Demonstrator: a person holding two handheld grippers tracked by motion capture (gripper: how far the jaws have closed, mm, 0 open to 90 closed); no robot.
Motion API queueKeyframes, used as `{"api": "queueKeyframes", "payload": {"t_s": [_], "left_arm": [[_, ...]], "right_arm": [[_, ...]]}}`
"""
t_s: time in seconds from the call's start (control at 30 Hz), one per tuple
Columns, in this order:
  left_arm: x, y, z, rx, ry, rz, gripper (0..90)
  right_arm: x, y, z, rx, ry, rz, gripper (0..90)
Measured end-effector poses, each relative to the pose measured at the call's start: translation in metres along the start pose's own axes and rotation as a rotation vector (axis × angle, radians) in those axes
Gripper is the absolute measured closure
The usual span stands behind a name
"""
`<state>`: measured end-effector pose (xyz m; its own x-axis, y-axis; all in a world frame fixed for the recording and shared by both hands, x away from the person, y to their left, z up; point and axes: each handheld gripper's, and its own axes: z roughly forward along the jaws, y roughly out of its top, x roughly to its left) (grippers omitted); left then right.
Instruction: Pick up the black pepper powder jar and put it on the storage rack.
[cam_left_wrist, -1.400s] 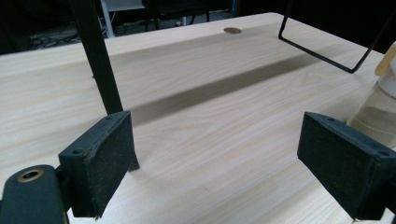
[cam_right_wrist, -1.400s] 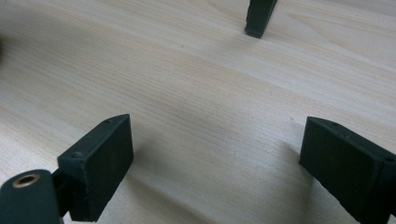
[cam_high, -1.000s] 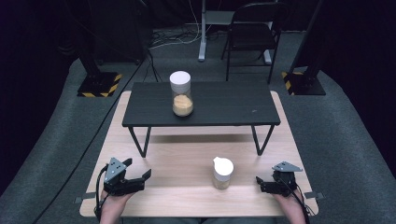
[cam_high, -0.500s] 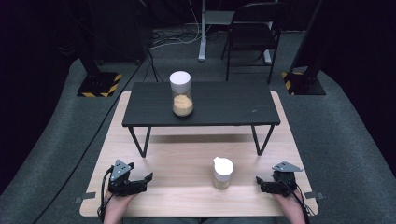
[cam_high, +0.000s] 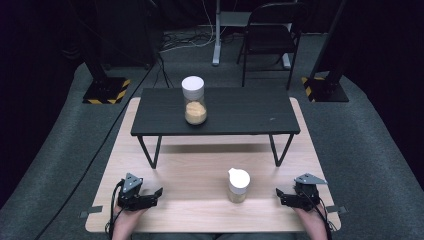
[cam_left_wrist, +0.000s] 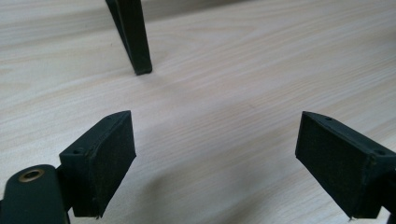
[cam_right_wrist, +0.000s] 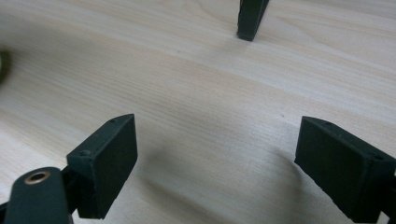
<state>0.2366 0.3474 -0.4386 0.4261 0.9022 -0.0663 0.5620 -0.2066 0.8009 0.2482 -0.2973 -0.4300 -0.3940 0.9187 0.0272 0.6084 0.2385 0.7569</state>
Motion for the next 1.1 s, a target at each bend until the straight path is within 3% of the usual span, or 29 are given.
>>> {"api": "queueKeyframes", "payload": {"t_s": [0.2, 0.57, 0.83, 1.1], "left_arm": [[-0.002, 0.003, 0.004, 0.033, 0.008, 0.007, 11.6], [0.001, 0.005, 0.009, 0.072, 0.021, -0.018, 11.6], [-0.005, 0.008, 0.012, 0.091, 0.048, 0.017, 11.6], [-0.007, 0.009, 0.013, 0.094, 0.057, 0.022, 11.1]], "right_arm": [[-0.002, -0.003, -0.008, -0.034, 0.021, 0.020, 12.0], [-0.001, -0.005, -0.026, -0.117, 0.075, 0.024, 12.3], [0.002, -0.002, -0.037, -0.162, 0.100, 0.006, 12.4], [0.008, 0.002, -0.048, -0.204, 0.144, -0.011, 12.7]]}}
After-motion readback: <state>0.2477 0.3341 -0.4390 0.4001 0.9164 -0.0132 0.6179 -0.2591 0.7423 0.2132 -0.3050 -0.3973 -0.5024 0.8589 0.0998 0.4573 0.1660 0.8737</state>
